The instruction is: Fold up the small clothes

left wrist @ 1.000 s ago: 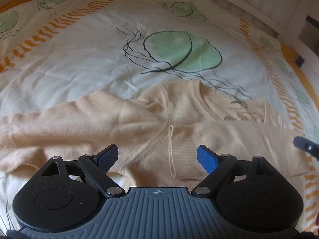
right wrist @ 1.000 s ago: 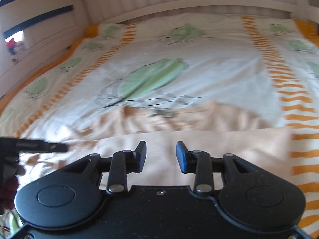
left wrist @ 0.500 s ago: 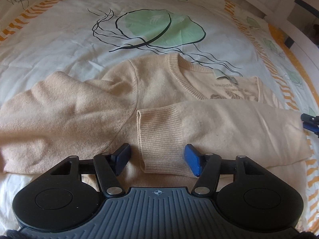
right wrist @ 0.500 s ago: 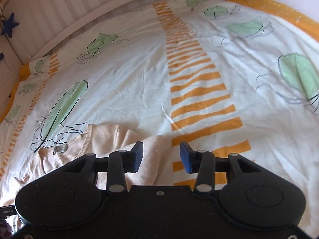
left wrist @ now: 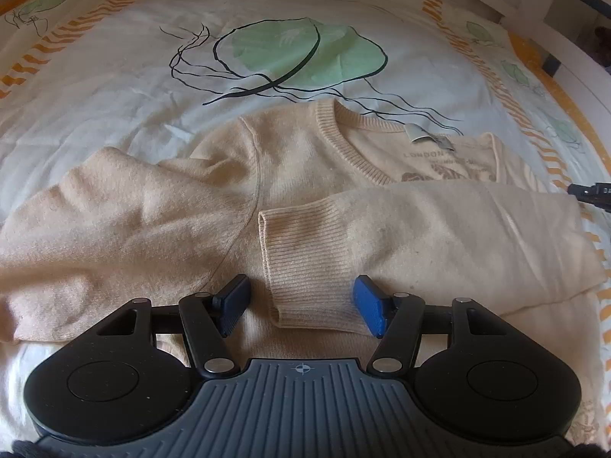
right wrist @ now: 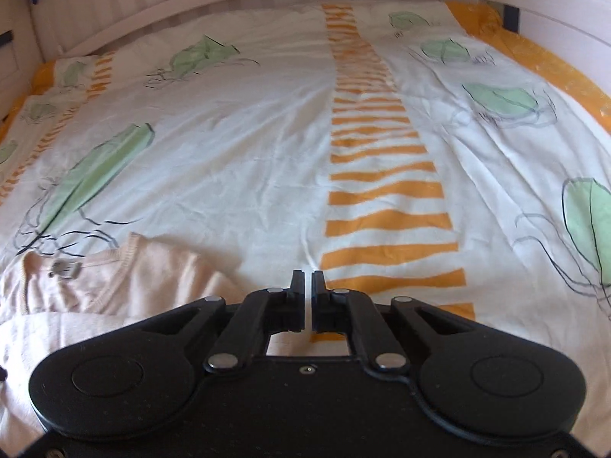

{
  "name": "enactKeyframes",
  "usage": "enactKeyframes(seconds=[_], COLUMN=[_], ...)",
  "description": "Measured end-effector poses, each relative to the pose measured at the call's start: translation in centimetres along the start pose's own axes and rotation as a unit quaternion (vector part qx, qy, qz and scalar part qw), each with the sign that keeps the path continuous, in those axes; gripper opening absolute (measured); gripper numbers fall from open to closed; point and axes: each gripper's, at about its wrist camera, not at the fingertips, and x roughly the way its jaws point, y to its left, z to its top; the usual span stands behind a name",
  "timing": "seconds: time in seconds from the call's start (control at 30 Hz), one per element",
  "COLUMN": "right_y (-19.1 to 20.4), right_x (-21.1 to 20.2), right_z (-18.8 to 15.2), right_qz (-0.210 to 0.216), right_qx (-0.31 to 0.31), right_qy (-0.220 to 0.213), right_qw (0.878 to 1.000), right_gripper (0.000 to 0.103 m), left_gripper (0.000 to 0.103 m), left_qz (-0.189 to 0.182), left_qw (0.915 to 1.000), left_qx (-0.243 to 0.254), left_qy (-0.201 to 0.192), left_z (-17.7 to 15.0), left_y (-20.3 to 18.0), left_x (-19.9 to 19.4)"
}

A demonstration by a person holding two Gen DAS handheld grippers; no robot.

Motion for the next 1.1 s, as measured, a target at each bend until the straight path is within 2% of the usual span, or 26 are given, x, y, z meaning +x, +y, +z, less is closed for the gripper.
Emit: enactKeyframes(seconds=[0.03,0.17,0.23,0.33,0.4,0.47,0.63,0.73,0.77,0.83,0.97,1.03,1.1], right_y=[-0.4,-1.4,-1.3,-0.7,0.0,0.6,0.1,0.8,1.1,1.8,2.8,2.3,2.1], right_x=[-0.3,-3.0,-4.3,-5.3,-5.3,-5.2,-7.1,-8.9,-9.2,-9.1,-6.7,-6.7,-6.7], right_z=[0.0,-1.0,-2.1,-4.5,-6.0,-7.6,-8.4,-8.1,-8.0,-8.1,-9.5,-10.1,-10.4], right_qz=[-0.003,0.042,0.061,0.092,0.081,0.049,0.012,-0.003,0.000,0.008,-0.008,-0.001,0.005], right_qx=[0.007,0.041,0.043,0.046,0.028,-0.001,-0.005,-0.027,-0.032,-0.040,-0.069,-0.056,-0.053], right_qy=[-0.006,-0.011,-0.004,0.013,0.035,0.050,0.025,-0.022,-0.035,-0.035,0.013,0.004,0.003], right_qw=[1.000,0.998,0.997,0.995,0.996,0.998,1.000,0.999,0.999,0.999,0.998,0.998,0.999], right_gripper=[0.020,0.021,0.042,0.046,0.045,0.044,0.044,0.046,0.047,0.061,0.063,0.069,0.072], left_gripper=[0.059,0.059,0.059,0.059,0.059,0.059,0.059,0.059,0.059,0.059,0.059,0.060,0.065], left_qz=[-0.001,0.001,0.002,0.001,-0.001,-0.002,-0.003,-0.002,-0.001,0.001,-0.003,-0.013,-0.034], left_qw=[1.0000,1.0000,1.0000,1.0000,1.0000,1.0000,1.0000,1.0000,1.0000,1.0000,0.9999,0.9996,0.9985], left_qx=[-0.001,-0.002,0.000,-0.001,-0.002,-0.003,-0.006,-0.008,-0.009,-0.009,-0.007,-0.011,-0.022], left_qy=[0.000,-0.001,-0.002,-0.002,-0.002,-0.001,-0.001,-0.003,-0.003,-0.005,-0.012,-0.023,-0.038], left_z=[0.0,0.0,-0.1,-0.1,-0.1,-0.1,-0.1,-0.1,-0.1,-0.2,-0.6,-0.9,-1.4], left_y=[0.0,0.0,-0.1,0.0,0.0,0.0,0.1,0.1,0.1,0.0,0.2,0.7,1.2], left_x=[0.0,0.0,0.0,0.0,0.0,0.0,-0.1,-0.1,-0.1,-0.2,-0.4,-0.5,-0.6])
